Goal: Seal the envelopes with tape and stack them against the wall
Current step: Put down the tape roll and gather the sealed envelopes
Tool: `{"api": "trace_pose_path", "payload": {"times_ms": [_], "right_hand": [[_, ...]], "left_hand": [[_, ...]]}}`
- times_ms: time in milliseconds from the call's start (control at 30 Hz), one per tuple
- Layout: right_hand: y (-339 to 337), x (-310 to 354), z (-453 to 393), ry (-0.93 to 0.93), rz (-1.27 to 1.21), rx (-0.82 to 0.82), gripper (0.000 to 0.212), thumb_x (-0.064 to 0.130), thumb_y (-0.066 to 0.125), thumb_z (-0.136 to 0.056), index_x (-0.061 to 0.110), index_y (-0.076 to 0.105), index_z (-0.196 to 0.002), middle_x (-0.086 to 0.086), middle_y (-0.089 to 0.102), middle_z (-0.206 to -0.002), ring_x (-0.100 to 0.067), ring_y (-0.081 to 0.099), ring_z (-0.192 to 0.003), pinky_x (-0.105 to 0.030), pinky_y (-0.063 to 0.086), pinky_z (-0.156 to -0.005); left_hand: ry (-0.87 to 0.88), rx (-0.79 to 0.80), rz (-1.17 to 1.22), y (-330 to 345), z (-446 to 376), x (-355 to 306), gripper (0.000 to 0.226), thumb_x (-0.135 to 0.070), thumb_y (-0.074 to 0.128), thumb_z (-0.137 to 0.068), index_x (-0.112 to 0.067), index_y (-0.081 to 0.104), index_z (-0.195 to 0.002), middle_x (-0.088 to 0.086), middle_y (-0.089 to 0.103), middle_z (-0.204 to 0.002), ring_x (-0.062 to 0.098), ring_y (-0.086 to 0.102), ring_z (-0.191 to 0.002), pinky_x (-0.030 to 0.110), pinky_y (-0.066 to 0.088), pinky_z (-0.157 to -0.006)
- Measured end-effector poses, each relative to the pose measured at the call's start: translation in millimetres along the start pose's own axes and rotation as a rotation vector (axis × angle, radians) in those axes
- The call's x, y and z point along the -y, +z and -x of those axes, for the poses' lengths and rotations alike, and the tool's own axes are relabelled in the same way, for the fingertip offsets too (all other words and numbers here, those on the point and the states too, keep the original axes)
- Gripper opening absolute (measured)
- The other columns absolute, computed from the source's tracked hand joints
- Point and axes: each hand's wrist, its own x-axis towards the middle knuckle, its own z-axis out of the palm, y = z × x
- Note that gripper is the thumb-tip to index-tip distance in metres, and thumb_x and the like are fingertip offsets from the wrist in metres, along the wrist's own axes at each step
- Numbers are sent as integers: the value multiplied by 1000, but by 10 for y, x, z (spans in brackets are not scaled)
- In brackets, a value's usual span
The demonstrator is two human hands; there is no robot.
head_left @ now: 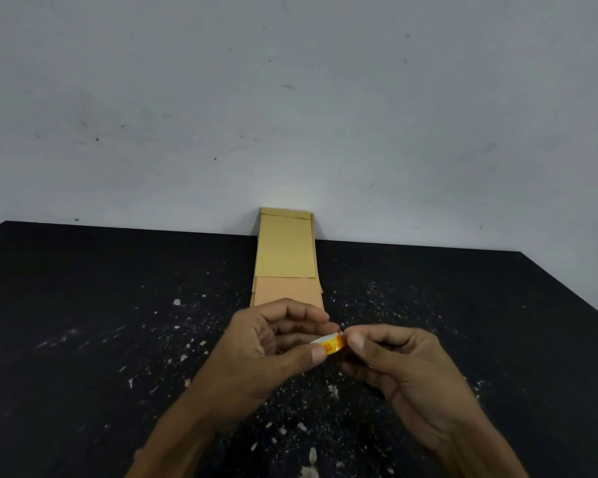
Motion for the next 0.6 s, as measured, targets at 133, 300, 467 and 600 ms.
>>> {"api": "trace_pose_path", "payload": {"times_ms": [133, 300, 467, 600], "right_hand": [[-71, 41, 49, 18, 28, -45, 22, 19, 68, -76, 3, 80, -85, -19, 75, -94, -23, 72, -80, -32, 61, -67], [-359, 69, 153, -90, 734, -197, 10, 15, 78, -82, 22, 79, -89, 7, 77, -83, -9, 73, -81, -18, 54, -64], [-701, 99, 349, -21, 1072, -213, 23, 33, 86, -75, 34, 72, -94, 13, 73, -88, 0, 68, -83, -18, 54, -71], [-846, 22, 450, 146, 1333, -185, 60, 47, 92, -61, 44, 61, -112, 22, 59, -107, -1, 59, -100, -28, 53, -90]], "left_hand": [[-14, -35, -6, 59, -14, 86, 27, -2, 73, -80, -3, 70, -106, 7, 75, -106, 22, 71, -102, 29, 57, -87], [-82, -80, 89, 180, -42, 191, 29, -9, 72, -76, -3, 71, -104, 10, 74, -105, 26, 72, -102, 41, 60, -87], [-145, -73, 131, 317, -33, 265, 36, -12, 72, -72, -3, 69, -107, 15, 72, -108, 28, 73, -99, 41, 61, -84], [-159, -54, 89, 429, -16, 297, 34, -13, 72, -74, -5, 69, -106, 11, 73, -104, 27, 73, -97, 41, 61, -82]]}}
